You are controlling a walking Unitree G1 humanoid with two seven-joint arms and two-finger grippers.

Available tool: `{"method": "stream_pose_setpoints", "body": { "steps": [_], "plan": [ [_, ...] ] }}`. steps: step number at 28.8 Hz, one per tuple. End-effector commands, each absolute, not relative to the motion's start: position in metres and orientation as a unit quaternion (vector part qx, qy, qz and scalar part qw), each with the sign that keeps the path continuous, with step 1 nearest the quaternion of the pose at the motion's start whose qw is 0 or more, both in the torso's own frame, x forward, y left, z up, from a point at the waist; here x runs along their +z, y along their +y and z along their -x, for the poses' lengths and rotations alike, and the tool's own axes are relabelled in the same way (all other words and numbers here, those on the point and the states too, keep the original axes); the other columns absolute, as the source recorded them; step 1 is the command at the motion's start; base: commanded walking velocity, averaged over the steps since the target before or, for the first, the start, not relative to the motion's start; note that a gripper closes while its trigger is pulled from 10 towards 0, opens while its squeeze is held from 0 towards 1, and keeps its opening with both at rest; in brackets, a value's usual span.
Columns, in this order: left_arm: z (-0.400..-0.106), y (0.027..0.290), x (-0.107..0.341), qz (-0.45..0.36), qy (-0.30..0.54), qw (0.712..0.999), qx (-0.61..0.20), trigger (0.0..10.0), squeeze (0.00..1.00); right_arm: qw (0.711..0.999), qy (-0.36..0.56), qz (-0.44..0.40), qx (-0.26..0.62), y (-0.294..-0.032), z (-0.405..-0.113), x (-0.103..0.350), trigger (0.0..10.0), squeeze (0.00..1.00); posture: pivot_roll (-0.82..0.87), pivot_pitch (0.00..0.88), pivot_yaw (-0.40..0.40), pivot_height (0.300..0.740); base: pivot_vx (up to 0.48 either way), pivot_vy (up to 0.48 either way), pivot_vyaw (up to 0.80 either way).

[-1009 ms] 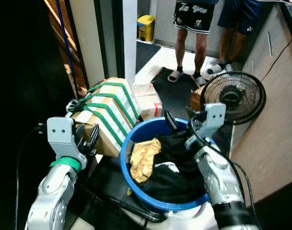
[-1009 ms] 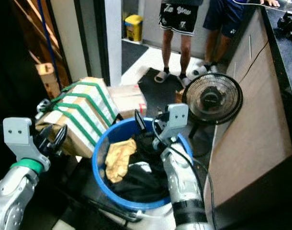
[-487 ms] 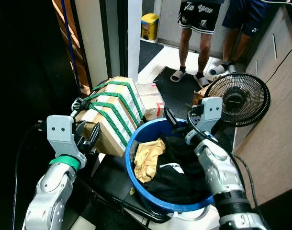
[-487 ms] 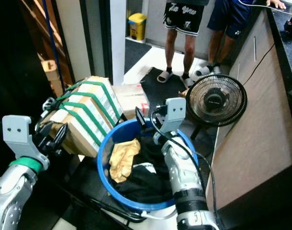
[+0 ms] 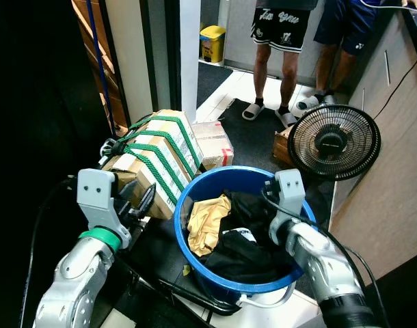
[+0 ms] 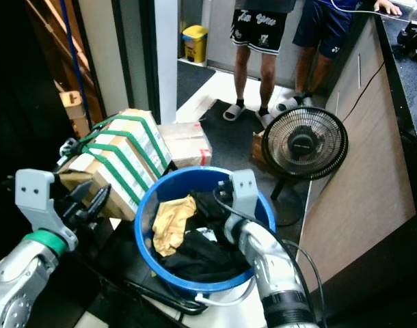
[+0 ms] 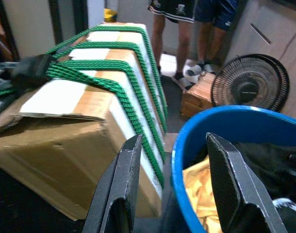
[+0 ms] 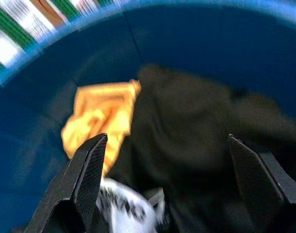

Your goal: Clothes washing

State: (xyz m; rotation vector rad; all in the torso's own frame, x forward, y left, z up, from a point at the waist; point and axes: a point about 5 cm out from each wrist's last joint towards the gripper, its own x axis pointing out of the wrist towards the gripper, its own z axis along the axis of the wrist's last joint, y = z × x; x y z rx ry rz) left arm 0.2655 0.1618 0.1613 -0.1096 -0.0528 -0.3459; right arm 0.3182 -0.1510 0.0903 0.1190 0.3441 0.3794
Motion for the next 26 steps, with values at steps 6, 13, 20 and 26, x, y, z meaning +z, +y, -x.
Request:
{"method": "stream_pose_setpoints", "body": {
  "steps": [6, 13, 20, 26],
  "plan": [
    [-0.263, 0.158, 0.158, 0.051, -0.008, 0.978, -0.201, 10.0, 0.00, 0.939, 0.272, -0.062, 0.200, -0.146, -0.301, 0.055, 10.0, 0.00, 0.15, 0.066, 0.048, 0.740, 0.000, 0.000, 0.00],
    [-0.260, 0.154, 0.158, 0.053, -0.001, 0.974, -0.222, 10.0, 0.00, 0.921, 0.328, -0.071, 0.198, -0.143, -0.292, 0.037, 10.0, 0.00, 0.16, 0.070, 0.047, 0.740, 0.000, 0.000, 0.00],
    [-0.259, 0.152, 0.159, 0.051, 0.002, 0.971, -0.233, 10.0, 0.00, 0.914, 0.334, -0.070, 0.217, -0.139, -0.289, 0.034, 8.2, 0.00, 0.16, 0.070, 0.047, 0.740, 0.000, 0.000, 0.00],
    [-0.259, 0.152, 0.160, 0.050, 0.002, 0.971, -0.235, 10.0, 0.00, 0.913, 0.331, -0.078, 0.227, -0.136, -0.289, 0.035, 0.4, 0.00, 0.16, 0.070, 0.047, 0.740, 0.000, 0.000, 0.00]
  ]
}}
